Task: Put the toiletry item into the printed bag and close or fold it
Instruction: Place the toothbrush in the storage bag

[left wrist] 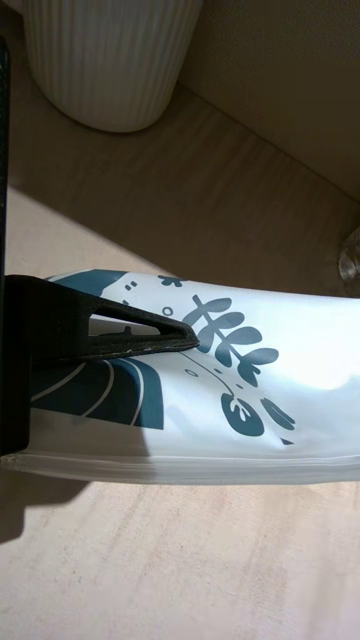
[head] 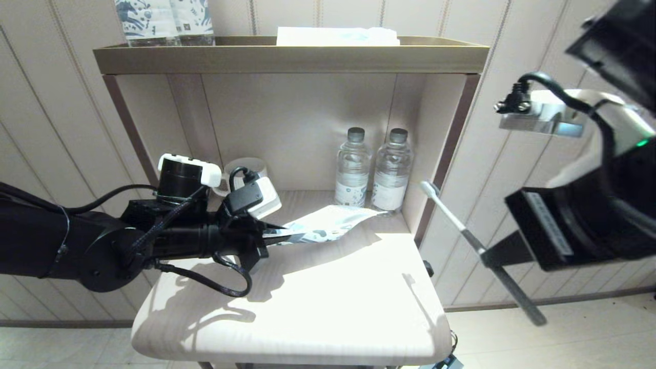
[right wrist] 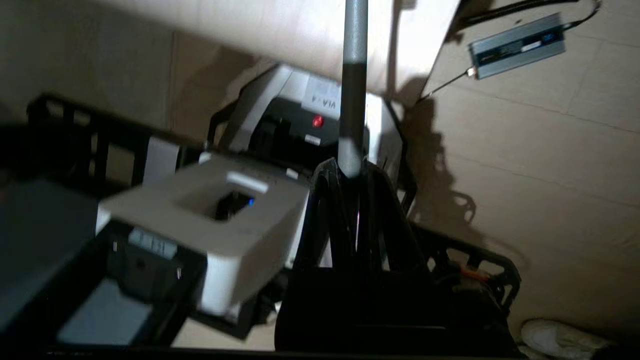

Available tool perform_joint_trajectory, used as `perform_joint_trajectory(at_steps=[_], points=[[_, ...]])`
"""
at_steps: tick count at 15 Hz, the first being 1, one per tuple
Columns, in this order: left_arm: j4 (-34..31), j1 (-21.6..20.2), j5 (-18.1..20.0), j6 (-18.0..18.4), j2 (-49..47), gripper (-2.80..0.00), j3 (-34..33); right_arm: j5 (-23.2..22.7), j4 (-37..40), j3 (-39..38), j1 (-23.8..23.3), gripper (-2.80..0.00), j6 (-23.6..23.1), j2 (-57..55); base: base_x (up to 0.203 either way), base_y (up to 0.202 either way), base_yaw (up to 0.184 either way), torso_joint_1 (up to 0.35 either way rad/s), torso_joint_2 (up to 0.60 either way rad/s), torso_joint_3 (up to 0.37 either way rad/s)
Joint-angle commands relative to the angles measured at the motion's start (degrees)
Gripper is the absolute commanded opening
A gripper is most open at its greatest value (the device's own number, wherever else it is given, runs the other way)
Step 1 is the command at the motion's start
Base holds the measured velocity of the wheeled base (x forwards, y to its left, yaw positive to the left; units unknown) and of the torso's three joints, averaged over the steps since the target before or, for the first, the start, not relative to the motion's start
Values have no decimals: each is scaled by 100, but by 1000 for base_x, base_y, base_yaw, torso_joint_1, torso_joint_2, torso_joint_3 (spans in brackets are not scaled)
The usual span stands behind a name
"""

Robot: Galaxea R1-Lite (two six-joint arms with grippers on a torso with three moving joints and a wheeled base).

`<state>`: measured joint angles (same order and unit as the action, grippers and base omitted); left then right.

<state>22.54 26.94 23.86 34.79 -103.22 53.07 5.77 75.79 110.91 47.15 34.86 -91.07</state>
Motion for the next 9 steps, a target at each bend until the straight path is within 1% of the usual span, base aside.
perform_joint_trajectory(at_steps=[1,3,4,5,7,9], points=[[14,30,-66,36,-49,-280,-16,-795,421,28,-103,-280,-370,311,0,0,0,0,0,0],[22,57,-66,36,-66,-280,-7,-1089,505,35,-168,-280,-449,-2,0,0,0,0,0,0],[22,66,-57,36,-66,-280,-16,-1335,503,36,-189,-280,-504,-150,0,0,0,0,0,0],[22,70,-57,36,-66,-280,-16,-1641,477,36,-245,-280,-733,-247,0,0,0,0,0,0],[22,74,-45,28,-63,-280,-16,-2103,506,29,-644,-280,-1462,-358,0,0,0,0,0,0],[33,74,-12,13,4,-280,-53,-2192,518,34,-918,-280,-1769,-666,0,0,0,0,0,0]])
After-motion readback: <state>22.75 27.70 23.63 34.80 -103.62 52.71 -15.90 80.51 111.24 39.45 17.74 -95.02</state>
